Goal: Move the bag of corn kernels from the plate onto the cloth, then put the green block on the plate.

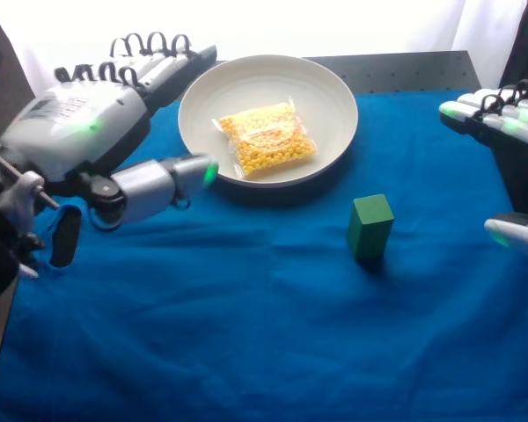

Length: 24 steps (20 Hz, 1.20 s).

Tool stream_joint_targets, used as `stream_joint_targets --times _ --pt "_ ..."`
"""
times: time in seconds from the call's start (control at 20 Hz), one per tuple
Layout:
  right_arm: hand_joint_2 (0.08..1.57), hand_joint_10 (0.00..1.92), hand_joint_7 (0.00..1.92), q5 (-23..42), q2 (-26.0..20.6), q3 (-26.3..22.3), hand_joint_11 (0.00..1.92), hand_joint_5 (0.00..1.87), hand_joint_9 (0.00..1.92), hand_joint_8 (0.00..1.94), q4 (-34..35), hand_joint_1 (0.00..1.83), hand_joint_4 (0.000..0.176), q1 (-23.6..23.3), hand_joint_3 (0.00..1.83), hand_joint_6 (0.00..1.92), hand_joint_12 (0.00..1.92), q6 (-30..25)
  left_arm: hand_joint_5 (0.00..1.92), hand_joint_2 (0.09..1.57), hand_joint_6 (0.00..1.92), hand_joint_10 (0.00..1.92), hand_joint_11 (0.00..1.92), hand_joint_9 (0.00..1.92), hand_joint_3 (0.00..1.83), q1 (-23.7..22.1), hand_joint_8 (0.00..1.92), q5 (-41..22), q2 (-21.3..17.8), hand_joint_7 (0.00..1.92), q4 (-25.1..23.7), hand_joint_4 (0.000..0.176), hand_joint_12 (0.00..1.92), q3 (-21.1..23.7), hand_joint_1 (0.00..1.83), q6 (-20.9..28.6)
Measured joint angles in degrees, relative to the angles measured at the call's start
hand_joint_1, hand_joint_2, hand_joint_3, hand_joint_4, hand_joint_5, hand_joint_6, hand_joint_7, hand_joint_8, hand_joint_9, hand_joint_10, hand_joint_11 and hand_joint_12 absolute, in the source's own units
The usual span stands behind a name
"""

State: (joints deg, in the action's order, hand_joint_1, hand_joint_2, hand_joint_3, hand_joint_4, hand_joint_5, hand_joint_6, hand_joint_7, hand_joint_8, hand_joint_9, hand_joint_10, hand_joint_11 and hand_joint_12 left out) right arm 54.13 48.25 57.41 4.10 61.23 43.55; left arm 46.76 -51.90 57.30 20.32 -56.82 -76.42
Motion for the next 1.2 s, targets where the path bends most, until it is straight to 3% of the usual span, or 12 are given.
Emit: stream_joint_targets --times 0.1,0.15,0.25,0.4,0.6,0.75,0.85,0.9,0.95,1.05,1.15,1.2 --pt "1.37 0.0 0.0 -0.02 0.57 0.11 0.0 0.0 0.0 0.0 0.2 0.69 0.0 0.0 0.04 0.0 0.0 0.0 0.1 1.41 0.01 0.24 0.0 0.03 0.0 -0.09 0.0 1.07 0.79 0.12 -0.48 0.0 1.43 -0.74 0.52 0.87" --pt "1.37 0.0 0.0 0.0 0.59 0.11 0.0 0.0 0.0 0.0 0.0 0.7 0.0 0.0 0.04 0.0 0.0 0.0 0.1 1.4 0.01 0.3 0.0 0.01 0.0 -0.57 0.0 2.69 1.05 0.13 -1.01 0.0 1.34 -1.11 0.56 0.96" --pt "1.37 0.0 0.0 0.28 0.59 0.09 0.0 0.0 0.0 0.0 0.39 0.74 0.0 0.0 0.03 0.0 0.0 0.0 0.15 1.36 0.01 0.5 0.0 0.0 0.0 -2.12 0.01 4.59 1.55 0.17 -1.14 0.0 1.46 -2.21 0.63 0.98" --pt "1.39 0.0 0.0 1.03 1.42 0.07 0.0 0.0 0.0 0.0 1.31 0.72 0.0 0.0 0.02 0.0 0.0 0.0 0.12 1.37 0.0 0.27 0.0 0.0 0.0 -6.21 0.01 7.15 4.11 0.13 -1.05 0.0 1.36 -6.38 0.62 0.98" --pt "1.4 0.0 0.0 0.83 2.12 0.04 0.0 0.0 0.0 0.0 0.79 0.64 0.0 0.0 0.02 0.0 0.0 -0.02 0.17 1.32 0.02 0.55 0.0 0.03 0.0 -12.07 0.02 16.98 9.81 0.21 -1.64 0.0 1.42 -13.64 0.81 0.98" --pt "1.41 0.0 0.0 0.92 2.08 0.11 0.0 0.0 0.0 0.0 1.2 0.65 0.0 0.07 0.02 0.0 0.0 -0.04 0.15 1.29 0.0 0.36 0.0 0.11 0.0 -15.69 0.0 24.85 15.39 0.2 -1.25 0.0 1.38 -20.63 0.72 0.35" --pt "1.41 0.0 0.0 0.85 2.08 0.11 0.0 0.0 0.0 0.0 1.25 0.66 0.0 0.09 0.02 0.0 0.0 -0.22 0.08 1.29 0.0 0.28 0.0 0.09 0.0 -16.46 0.0 29.92 18.6 0.15 1.77 0.015 1.27 -24.17 0.61 -2.67" --pt "1.4 0.0 0.0 1.07 2.08 0.11 0.0 0.0 0.0 0.0 1.27 0.66 0.0 0.37 0.01 0.0 0.0 -0.22 0.05 1.25 0.01 0.21 0.0 0.05 0.0 -16.55 0.0 32.37 19.98 0.09 2.71 0.054 1.1 -25.92 0.6 -3.61" --pt "1.39 0.0 0.0 1.07 2.14 0.11 0.0 0.0 0.0 0.0 1.31 0.7 0.0 0.48 0.01 0.0 0.0 -0.22 0.03 1.24 0.0 0.13 0.0 0.03 0.0 -16.55 0.0 34.51 21.14 0.05 3.72 0.061 0.91 -27.32 0.6 -3.8" --pt "1.39 0.0 0.0 0.87 2.4 0.11 0.0 0.0 0.0 0.0 1.73 0.72 0.0 0.46 0.0 0.0 0.0 -0.28 0.02 1.2 0.0 0.04 0.0 0.06 0.0 -16.46 0.0 37.11 22.58 0.06 4.74 0.046 0.86 -28.87 0.63 -4.37" --pt "1.39 0.0 0.0 0.92 2.56 0.11 0.0 0.0 0.0 0.0 1.64 0.73 0.0 0.46 0.0 0.0 0.0 -0.66 0.0 1.19 0.0 0.01 0.0 0.05 0.0 -16.0 0.0 37.46 23.56 0.02 4.79 0.056 0.78 -29.75 0.65 -4.68" --pt "1.39 0.0 0.0 0.9 2.6 0.11 0.0 0.0 0.0 0.0 1.64 0.73 0.0 0.48 0.0 0.0 0.0 -0.66 0.02 1.18 0.0 0.03 0.0 0.1 0.0 -15.85 0.01 37.38 23.56 0.05 4.81 0.061 0.9 -29.77 0.68 -4.66"
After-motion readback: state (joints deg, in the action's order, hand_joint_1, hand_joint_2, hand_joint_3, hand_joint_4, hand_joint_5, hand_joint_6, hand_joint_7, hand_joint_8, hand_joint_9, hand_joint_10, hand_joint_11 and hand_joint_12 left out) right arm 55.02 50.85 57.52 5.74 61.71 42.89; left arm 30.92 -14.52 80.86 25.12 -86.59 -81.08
